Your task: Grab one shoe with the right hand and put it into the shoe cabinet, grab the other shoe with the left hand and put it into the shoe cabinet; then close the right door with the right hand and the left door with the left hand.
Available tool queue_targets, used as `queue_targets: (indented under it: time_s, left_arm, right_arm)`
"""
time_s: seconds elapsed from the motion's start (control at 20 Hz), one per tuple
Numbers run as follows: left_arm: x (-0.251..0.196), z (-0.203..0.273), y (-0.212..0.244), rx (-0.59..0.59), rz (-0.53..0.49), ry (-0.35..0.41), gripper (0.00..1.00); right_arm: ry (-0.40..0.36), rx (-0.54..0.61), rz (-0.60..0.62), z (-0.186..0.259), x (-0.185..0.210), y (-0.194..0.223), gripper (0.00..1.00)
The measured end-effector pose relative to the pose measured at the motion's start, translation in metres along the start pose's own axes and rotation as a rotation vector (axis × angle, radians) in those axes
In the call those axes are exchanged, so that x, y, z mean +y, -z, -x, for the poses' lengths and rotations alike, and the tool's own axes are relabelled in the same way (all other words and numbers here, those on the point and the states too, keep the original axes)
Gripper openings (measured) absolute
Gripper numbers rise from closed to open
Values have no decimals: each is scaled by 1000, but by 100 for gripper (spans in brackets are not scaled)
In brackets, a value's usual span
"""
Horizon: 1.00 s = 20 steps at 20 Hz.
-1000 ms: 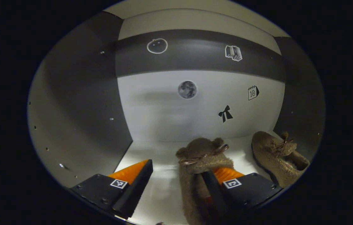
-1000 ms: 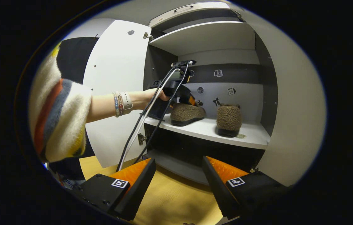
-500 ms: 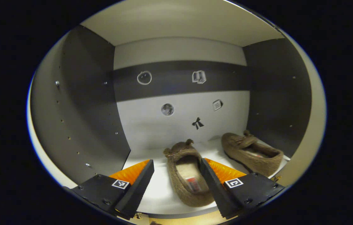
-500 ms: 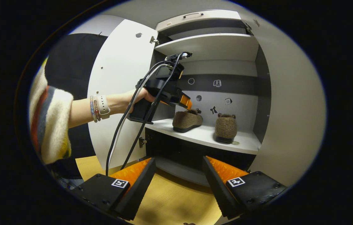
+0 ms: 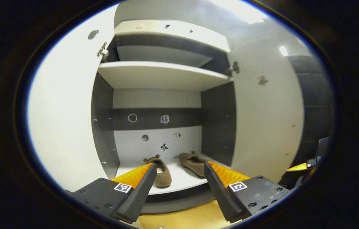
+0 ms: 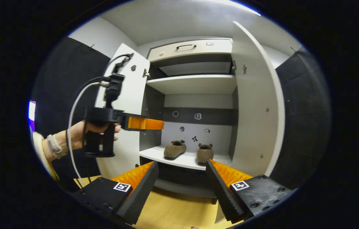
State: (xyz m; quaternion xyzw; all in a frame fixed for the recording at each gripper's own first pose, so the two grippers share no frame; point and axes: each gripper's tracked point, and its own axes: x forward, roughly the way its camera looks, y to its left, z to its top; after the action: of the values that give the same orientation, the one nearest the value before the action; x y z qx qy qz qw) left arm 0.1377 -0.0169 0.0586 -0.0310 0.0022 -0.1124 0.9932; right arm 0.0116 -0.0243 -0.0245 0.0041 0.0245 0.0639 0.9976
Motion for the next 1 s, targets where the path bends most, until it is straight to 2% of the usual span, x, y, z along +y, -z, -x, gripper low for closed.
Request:
queue_targets:
  time_s: [0.1,0.15,0.35,0.5,0.65,0.75,0.9,1.0]
  left_arm:
    - [-18,31,-6,-31,10,32,94]
    - [-21,47,-11,-42,18,32,94]
    - [-42,96,-18,-73,47,113,95]
    - [-37,127,-11,-43,23,102,95]
    - [-34,149,-11,-44,3,93,95]
    - [-22,160,-6,-31,12,51,95]
    - [-8,171,0,-14,48,-2,95]
    - [-3,178,3,-13,98,-10,95]
  right_arm:
    - [63,-12,2,17,-19,-14,98]
    - [92,-15,-2,28,-29,-18,94]
    - [244,-44,9,56,-96,-37,98]
    - [325,-18,36,59,-148,-34,98]
    - [334,8,-26,46,-185,-29,98]
    - [321,13,-57,34,-200,-27,98]
    - [304,20,-7,17,-211,-22,97]
    - [276,28,18,13,-208,-22,97]
